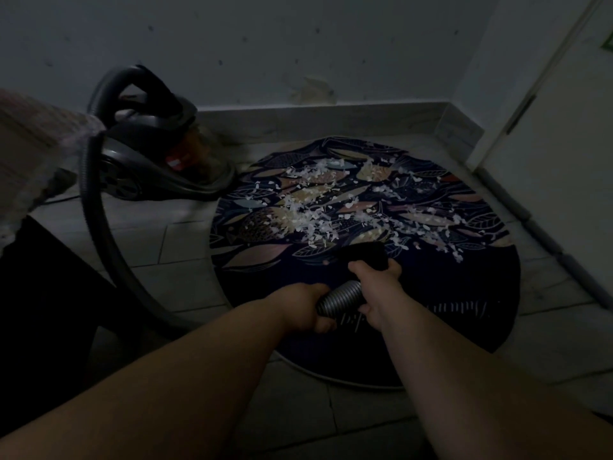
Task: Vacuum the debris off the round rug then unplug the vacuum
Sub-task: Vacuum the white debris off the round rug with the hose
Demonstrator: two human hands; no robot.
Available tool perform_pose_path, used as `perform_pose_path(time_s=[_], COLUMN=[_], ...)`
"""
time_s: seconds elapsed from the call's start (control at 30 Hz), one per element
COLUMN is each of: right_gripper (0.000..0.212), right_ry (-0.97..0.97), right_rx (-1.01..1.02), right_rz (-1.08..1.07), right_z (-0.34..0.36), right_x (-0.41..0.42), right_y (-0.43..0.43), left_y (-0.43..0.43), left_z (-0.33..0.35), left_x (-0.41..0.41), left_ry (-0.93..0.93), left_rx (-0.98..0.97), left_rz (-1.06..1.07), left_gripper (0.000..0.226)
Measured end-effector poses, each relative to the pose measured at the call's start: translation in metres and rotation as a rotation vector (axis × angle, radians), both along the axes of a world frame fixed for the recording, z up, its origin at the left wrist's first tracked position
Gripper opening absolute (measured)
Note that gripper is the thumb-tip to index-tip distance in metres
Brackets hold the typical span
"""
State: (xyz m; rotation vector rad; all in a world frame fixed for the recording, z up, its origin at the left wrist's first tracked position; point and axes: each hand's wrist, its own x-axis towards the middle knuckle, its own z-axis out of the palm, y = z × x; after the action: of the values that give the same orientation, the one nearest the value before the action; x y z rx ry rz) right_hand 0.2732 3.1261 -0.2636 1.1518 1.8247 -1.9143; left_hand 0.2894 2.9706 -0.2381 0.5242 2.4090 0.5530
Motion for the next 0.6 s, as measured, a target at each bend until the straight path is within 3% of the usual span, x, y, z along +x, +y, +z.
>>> perform_pose_path(time_s=[0.33, 0.6], right_gripper=[0.087, 0.084], right_ry=[0.018, -0.021], right_rx=[0.064, 0.044], right_rz=[0.005, 0.132], right_z=[-0.008, -0.01], right_x=[-0.021, -0.027], right_y=[0.004, 0.006], left_y=[0.01, 0.008], left_z=[-0.011, -0.014], left_x=[-0.018, -0.015], left_ry=[-0.043, -0.043], left_rx=[0.017, -0.002], left_rz=[0.073, 0.069], left_gripper=[0.054, 0.046])
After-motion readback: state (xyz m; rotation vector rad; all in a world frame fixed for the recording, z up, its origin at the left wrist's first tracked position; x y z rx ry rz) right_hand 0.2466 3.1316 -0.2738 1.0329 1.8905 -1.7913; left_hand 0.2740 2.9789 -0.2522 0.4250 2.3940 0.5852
